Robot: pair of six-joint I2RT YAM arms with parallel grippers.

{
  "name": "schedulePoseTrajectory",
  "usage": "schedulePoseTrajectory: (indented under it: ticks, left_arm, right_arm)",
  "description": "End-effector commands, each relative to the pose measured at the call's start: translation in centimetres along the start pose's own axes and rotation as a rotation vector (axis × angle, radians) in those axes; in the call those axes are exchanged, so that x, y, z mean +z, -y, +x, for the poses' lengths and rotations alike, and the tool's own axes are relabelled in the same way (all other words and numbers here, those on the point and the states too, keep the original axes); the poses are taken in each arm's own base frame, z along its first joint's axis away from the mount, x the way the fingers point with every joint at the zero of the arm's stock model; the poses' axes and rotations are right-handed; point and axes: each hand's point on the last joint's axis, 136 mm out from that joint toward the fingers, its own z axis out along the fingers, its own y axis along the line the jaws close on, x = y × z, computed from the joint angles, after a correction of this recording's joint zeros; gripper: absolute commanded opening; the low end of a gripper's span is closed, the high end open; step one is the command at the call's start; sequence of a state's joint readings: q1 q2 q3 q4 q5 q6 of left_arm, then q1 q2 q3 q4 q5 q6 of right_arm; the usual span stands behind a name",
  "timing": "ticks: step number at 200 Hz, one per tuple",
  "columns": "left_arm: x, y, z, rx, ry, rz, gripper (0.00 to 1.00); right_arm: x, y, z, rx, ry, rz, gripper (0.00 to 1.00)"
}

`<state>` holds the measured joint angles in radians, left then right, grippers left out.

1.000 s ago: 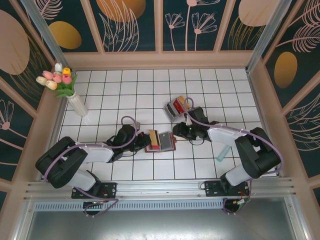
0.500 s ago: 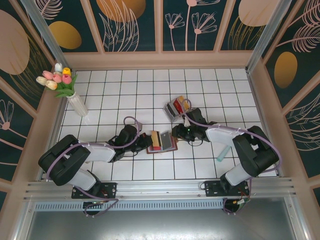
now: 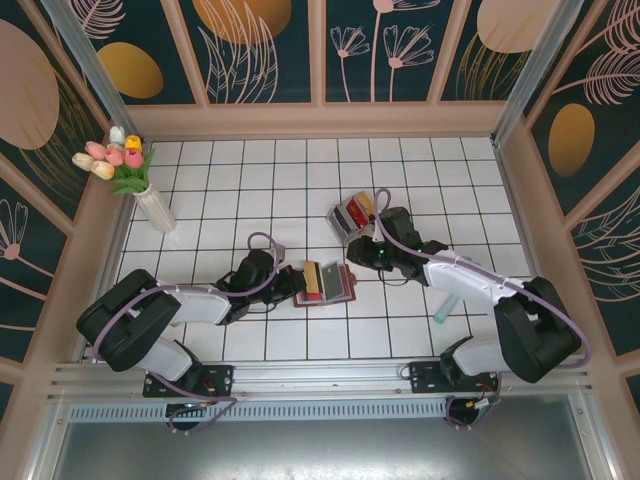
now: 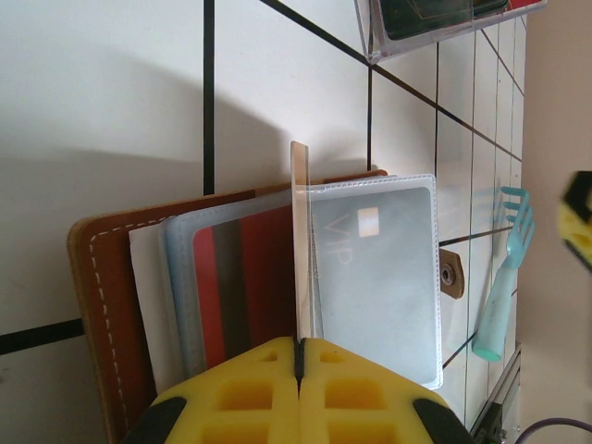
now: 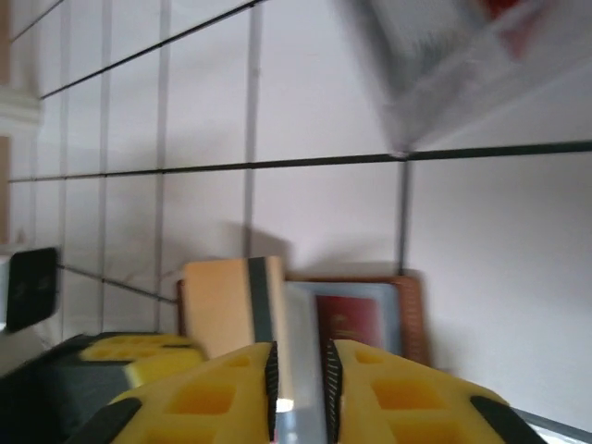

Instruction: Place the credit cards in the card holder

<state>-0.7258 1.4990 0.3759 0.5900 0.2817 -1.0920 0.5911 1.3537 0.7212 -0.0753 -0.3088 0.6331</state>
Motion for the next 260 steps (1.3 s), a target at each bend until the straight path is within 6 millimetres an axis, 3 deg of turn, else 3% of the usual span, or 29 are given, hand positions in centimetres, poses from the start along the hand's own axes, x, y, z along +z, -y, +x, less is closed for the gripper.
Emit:
schedulePoseTrajectory:
  ticks: [1, 33, 76, 97, 158, 260]
  left_arm:
    - [-0.1, 0.1, 0.0, 0.011, 0.005, -0.003, 0.00]
    - [-0.1, 0.1, 0.0, 0.013, 0.005, -0.002, 0.00]
    - [0.0, 0.7, 0.1, 0.025, -0.010, 0.018, 0.00]
    - [0.0, 0.8, 0.4, 0.026, -0.022, 0.029, 0.00]
    - [-0.8, 2.5, 0.6, 0.010, -0.028, 0.114, 0.00]
    - [0.3, 1.3, 1.0, -0.105, -0.041, 0.110, 0.00]
  right_arm:
    - [0.5, -3.4, 0.8, -0.068, -0.059, -0.102, 0.16]
    - [2.9, -2.6, 2.6, -0.104, -0.137, -0.004, 0.10]
    - [4.2, 2.2, 4.1, -0.071, -0.187, 0.195, 0.07]
    - [4.3, 3.6, 4.6, -0.058, -0.195, 0.230, 0.07]
    - [4.8, 5.8, 5.9, -0.039, -0.226, 0.297, 0.06]
    - [4.9, 7.9, 6.7, -0.035, -0.240, 0.375, 0.06]
